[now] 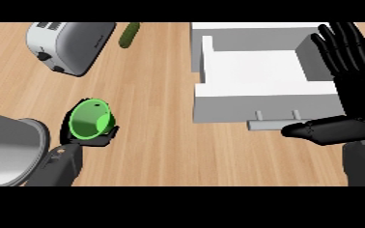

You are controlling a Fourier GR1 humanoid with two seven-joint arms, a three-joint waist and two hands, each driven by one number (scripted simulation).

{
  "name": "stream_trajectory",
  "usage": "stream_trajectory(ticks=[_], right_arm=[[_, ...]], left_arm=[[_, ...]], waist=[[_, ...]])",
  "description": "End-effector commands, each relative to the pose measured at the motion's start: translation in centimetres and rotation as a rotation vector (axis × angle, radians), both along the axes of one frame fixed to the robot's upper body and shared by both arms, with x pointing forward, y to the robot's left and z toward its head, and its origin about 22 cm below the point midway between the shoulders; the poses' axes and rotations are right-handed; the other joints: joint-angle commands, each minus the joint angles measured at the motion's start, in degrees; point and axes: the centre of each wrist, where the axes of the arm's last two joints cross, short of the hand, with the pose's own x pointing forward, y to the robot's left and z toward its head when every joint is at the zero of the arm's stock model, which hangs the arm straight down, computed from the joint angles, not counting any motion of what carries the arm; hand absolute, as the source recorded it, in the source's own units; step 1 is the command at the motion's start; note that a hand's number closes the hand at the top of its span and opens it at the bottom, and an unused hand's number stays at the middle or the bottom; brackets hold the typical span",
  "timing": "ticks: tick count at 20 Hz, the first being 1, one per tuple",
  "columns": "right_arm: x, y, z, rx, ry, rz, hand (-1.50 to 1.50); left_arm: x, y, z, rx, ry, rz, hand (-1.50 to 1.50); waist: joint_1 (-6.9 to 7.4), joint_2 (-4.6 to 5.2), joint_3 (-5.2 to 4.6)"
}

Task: Pick up the cup, place it into the drawer and close the drawer

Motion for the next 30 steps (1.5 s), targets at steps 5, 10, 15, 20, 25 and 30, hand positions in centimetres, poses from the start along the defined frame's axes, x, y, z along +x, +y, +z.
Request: stream_trajectory(ticks=[5, 10, 15, 20, 25, 30], right_arm=[[0.0, -1.5, 0.6, -0.02, 0.018, -0.026, -1.5], [-0.7, -1.2, 0.6, -0.012, 0.015, -0.014, -1.5], [-0.2, -1.5, -1.7, -0.023, 0.024, -0.043, -1.5], [-0.8, -1.5, -0.8, -0.04, 0.012, -0.046, -1.5], [-1.0, 0.4, -1.5, -0.03, 0.01, -0.046, -1.5], [0.0, 0.5, -0.4, -0.006, -0.013, -0.038, -1.5]], left_arm=[[2.1, -5.3, 0.6, -0.107, -0.215, 0.054, 1.5], [7.5, -9.2, 6.5, -0.061, -0.252, -0.044, 1.5], [10.6, -14.6, 12.7, -0.063, -0.296, -0.152, 1.5], [11.6, -16.3, 19.0, -0.03, -0.279, -0.2, 1.5], [12.6, -21.3, 25.4, 0.027, -0.285, -0.207, 1.5], [14.0, -25.6, 30.0, 0.091, -0.239, -0.155, 1.5]], waist=[[0.58, -0.41, 0.18], [1.08, -0.78, 0.27], [1.56, -0.91, 0.33], [1.76, -1.02, 0.3], [0.9, -0.86, 0.27], [-0.3, -0.35, 0.28]])
